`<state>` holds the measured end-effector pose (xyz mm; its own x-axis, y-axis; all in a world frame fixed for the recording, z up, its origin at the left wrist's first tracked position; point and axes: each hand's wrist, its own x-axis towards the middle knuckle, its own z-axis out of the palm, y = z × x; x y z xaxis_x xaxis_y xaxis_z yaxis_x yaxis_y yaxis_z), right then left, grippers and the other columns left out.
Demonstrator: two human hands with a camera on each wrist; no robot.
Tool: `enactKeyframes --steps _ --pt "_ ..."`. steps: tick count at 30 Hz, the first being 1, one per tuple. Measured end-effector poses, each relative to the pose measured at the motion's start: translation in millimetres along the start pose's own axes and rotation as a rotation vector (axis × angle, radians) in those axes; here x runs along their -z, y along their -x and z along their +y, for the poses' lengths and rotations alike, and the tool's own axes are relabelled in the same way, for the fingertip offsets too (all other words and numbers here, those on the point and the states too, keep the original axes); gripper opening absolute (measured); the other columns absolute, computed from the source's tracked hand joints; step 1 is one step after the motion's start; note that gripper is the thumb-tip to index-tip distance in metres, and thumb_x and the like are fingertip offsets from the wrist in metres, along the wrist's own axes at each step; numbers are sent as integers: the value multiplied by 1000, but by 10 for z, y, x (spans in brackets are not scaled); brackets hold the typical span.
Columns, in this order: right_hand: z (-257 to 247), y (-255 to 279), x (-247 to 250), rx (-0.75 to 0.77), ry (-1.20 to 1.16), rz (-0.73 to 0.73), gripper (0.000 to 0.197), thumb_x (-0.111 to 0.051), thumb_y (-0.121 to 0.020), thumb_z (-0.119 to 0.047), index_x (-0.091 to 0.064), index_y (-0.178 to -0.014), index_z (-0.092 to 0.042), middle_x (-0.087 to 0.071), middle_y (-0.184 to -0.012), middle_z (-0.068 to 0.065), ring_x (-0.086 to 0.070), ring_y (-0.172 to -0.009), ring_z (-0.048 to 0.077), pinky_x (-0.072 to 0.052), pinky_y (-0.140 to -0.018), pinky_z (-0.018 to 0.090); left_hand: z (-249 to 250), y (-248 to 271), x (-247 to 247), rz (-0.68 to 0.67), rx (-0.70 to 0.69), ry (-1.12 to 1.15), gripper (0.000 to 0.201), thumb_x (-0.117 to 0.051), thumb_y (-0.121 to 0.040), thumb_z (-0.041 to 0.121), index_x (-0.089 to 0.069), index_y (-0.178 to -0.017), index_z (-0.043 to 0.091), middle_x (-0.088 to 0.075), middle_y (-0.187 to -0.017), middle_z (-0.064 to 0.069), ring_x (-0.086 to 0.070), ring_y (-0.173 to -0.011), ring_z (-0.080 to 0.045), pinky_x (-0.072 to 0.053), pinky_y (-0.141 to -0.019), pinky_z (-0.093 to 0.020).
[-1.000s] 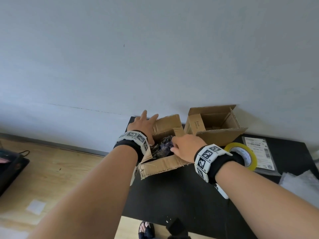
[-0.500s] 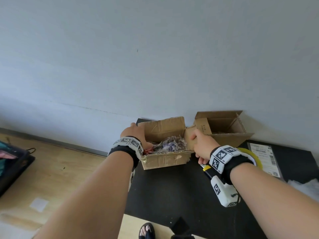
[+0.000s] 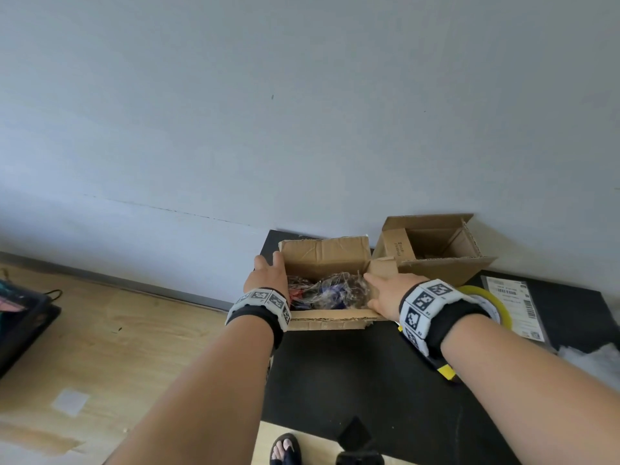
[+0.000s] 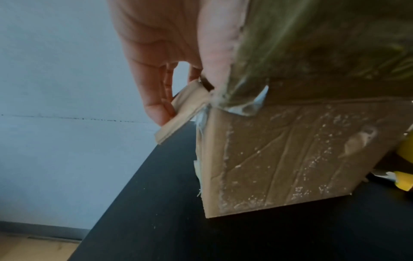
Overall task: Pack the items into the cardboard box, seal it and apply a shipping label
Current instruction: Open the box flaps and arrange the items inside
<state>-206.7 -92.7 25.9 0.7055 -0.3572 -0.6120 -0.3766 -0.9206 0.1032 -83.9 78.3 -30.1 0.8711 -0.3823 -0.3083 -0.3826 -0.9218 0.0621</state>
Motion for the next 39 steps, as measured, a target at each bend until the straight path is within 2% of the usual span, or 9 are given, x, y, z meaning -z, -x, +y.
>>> enactKeyframes --steps 3,6,8,11,18,26,31,36,39 --pt "-235 88 180 13 192 159 31 -45 -97 -25 -58 -123 -13 -62 -111 4 -59 -94 23 -46 -75 32 16 5 -3 -10 3 -17 65 -69 -78 15 -31 -130 12 -42 -124 -11 -62 -100 -27 -47 -69 -31" --pt "-503 164 358 120 269 380 16 -52 -95 -20 -64 -100 -12 -58 -85 2 -56 -79 21 -41 -65 31 32 -19 69 47 0 68 46 -64 -82 21 -40 -122 15 -54 -117 -6 -61 -101 -24 -46 -71 -32" --pt "-622 157 393 212 226 424 11 -54 -93 -16 -62 -99 -12 -60 -87 3 -62 -85 24 -42 -65 32 54 -37 172 100 -33 118 27 -58 -84 22 -47 -109 18 -60 -105 -1 -60 -89 -22 -43 -67 -31" --pt "-689 46 301 289 148 334 12 -57 -91 -18 -64 -99 -12 -64 -96 5 -64 -93 25 -49 -70 34 85 -48 290 136 -98 142 11 -51 -81 19 -49 -92 21 -61 -89 1 -54 -76 -21 -40 -65 -29" --pt "-662 -264 -76 274 73 166 28 -62 -88 -23 -56 -113 -11 -62 -112 10 -62 -100 30 -49 -74 36 20 -64 347 22 -86 244 13 -46 -79 12 -44 -69 21 -57 -80 0 -53 -78 -23 -38 -67 -28" --pt "-690 -484 -348 261 148 189 42 -49 -95 -26 -44 -133 -9 -58 -127 12 -56 -116 30 -44 -90 38 -53 -47 287 -28 -143 292 12 -50 -79 15 -43 -72 22 -55 -77 2 -52 -77 -22 -37 -64 -28" --pt "-646 -515 -364 290 119 209 49 -61 -88 -34 -48 -129 -10 -52 -131 9 -51 -120 28 -42 -96 38 -87 -98 227 -34 -137 285 8 -52 -84 19 -44 -85 19 -57 -85 0 -57 -88 -26 -41 -71 -30" --pt "-582 -452 -246 352 73 266 47 -62 -85 -32 -48 -125 -13 -58 -119 7 -60 -105 28 -49 -82 36 -54 -198 192 -33 -144 198 24 -50 -89 21 -49 -112 13 -64 -107 -8 -60 -99 -29 -43 -77 -32" --pt "-526 -368 -95 380 109 380 43 -58 -83 -39 -48 -118 -16 -66 -103 4 -64 -90 27 -44 -66 33 -22 -302 204 -50 -128 151 30 -47 -93 20 -45 -121 11 -63 -111 -10 -61 -101 -30 -46 -79 -35"
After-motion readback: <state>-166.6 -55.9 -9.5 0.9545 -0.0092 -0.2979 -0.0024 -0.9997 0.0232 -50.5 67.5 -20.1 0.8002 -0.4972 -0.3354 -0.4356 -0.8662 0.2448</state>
